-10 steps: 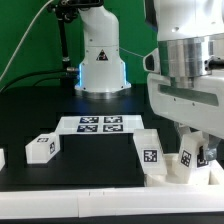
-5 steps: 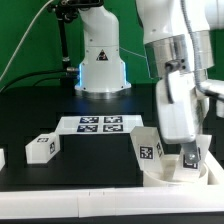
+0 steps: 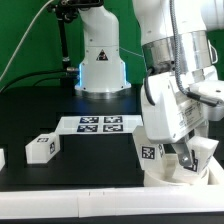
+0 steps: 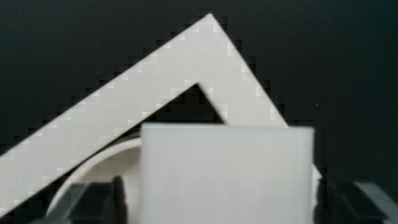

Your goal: Assemble stool

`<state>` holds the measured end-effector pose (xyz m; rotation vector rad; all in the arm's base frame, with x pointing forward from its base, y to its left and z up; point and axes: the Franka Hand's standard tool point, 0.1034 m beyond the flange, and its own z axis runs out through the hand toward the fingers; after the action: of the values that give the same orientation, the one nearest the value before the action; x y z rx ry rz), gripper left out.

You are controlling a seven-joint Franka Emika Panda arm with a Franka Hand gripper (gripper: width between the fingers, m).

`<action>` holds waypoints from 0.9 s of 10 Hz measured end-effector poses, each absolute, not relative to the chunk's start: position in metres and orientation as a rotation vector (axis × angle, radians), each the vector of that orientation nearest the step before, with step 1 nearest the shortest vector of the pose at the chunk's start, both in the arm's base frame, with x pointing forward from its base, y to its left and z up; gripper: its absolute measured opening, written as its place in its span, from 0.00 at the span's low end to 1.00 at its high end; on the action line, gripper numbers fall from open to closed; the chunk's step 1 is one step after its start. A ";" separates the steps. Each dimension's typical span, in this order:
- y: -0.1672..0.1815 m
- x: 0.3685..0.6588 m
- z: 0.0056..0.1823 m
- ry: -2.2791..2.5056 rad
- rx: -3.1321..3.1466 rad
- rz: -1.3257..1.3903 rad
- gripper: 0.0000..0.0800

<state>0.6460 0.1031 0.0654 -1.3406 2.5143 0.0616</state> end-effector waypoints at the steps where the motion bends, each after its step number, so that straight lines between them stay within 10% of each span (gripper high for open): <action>1: 0.104 0.646 0.066 2.512 -1.347 0.063 0.76; 9: 0.121 0.649 0.091 1.695 -2.289 -0.068 0.81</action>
Offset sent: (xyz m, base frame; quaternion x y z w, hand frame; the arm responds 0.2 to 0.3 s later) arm -0.0050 0.0450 0.0301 -0.0492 -0.0820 -0.4071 0.9083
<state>0.6486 0.1214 0.0912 -2.2891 1.6953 -0.0679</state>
